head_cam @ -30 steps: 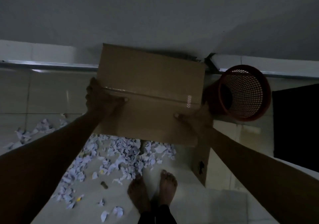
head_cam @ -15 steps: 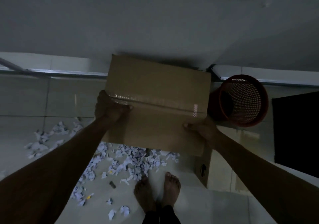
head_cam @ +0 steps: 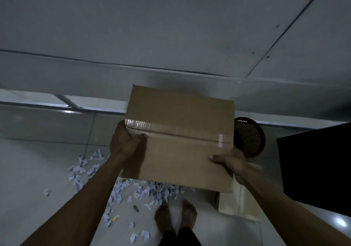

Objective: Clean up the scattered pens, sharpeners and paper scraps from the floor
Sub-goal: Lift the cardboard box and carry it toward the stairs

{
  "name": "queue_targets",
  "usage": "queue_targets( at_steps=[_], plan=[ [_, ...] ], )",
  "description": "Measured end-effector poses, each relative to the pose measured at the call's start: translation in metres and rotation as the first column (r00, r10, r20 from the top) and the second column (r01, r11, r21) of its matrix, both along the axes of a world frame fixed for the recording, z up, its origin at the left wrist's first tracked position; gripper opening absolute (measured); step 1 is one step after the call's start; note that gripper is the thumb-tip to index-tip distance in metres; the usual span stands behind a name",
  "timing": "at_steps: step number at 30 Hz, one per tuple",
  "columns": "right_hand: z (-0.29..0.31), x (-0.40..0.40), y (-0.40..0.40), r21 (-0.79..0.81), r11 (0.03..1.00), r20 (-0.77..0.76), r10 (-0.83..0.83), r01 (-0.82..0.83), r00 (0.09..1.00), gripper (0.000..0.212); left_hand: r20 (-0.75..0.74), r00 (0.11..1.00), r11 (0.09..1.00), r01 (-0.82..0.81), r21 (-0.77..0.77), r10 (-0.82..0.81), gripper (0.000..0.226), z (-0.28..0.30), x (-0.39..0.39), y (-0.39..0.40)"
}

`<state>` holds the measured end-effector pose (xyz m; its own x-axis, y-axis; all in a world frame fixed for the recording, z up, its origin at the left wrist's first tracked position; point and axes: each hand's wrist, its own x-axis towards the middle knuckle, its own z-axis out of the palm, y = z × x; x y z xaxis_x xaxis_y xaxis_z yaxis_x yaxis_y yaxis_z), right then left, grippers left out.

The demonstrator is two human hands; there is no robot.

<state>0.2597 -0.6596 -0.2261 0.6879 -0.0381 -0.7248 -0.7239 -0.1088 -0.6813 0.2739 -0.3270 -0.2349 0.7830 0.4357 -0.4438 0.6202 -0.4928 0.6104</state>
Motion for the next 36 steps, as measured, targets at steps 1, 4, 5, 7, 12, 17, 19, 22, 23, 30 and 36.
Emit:
queue_targets(
  at_steps=[1,4,5,7,12,17,19,22,23,30,36],
  plan=[
    [0.017,-0.004,-0.002,0.005,1.000,0.012,0.014,-0.014,1.000,0.052,0.018,1.000,1.000,-0.008,-0.006,0.008,0.061,0.020,-0.009,0.001],
    [0.077,-0.022,-0.006,-0.001,0.997,0.054,0.072,-0.072,0.996,0.052,0.109,0.991,0.993,-0.071,-0.097,0.081,0.048,0.089,-0.044,0.003],
    [0.098,-0.029,-0.008,0.000,0.996,0.083,0.093,-0.093,0.992,0.051,0.151,0.982,0.986,-0.093,-0.137,0.114,0.043,0.115,-0.059,0.002],
    [0.133,-0.039,-0.010,0.009,0.993,0.138,0.117,-0.120,0.983,0.048,0.213,0.964,0.973,-0.120,-0.196,0.162,0.036,0.156,-0.084,0.001],
    [0.197,-0.062,-0.010,-0.029,0.976,0.247,0.218,-0.218,0.944,0.055,0.301,0.935,0.966,-0.119,-0.230,0.187,0.036,0.215,-0.143,0.018],
    [0.251,-0.086,-0.004,0.005,0.947,0.350,0.299,-0.321,0.888,0.033,0.356,0.898,0.945,-0.159,-0.287,0.259,0.043,0.270,-0.203,0.024],
    [0.265,-0.093,0.001,0.019,0.929,0.379,0.336,-0.371,0.862,0.032,0.374,0.878,0.933,-0.186,-0.309,0.299,0.043,0.286,-0.226,0.023],
    [0.278,-0.102,0.015,0.021,0.910,0.415,0.370,-0.415,0.832,0.035,0.393,0.854,0.924,-0.227,-0.307,0.340,0.041,0.301,-0.260,0.025],
    [0.281,-0.105,0.021,0.005,0.903,0.425,0.386,-0.429,0.819,0.036,0.394,0.847,0.920,-0.246,-0.305,0.357,0.042,0.305,-0.272,0.026],
    [0.293,-0.127,0.073,-0.027,0.813,0.471,0.524,-0.582,0.710,0.039,0.431,0.752,0.865,-0.397,-0.307,0.499,0.038,0.328,-0.351,0.040],
    [0.297,-0.148,0.151,-0.011,0.663,0.457,0.669,-0.749,0.586,0.052,0.448,0.633,0.772,-0.566,-0.289,0.632,0.036,0.334,-0.421,0.073]
  ],
)
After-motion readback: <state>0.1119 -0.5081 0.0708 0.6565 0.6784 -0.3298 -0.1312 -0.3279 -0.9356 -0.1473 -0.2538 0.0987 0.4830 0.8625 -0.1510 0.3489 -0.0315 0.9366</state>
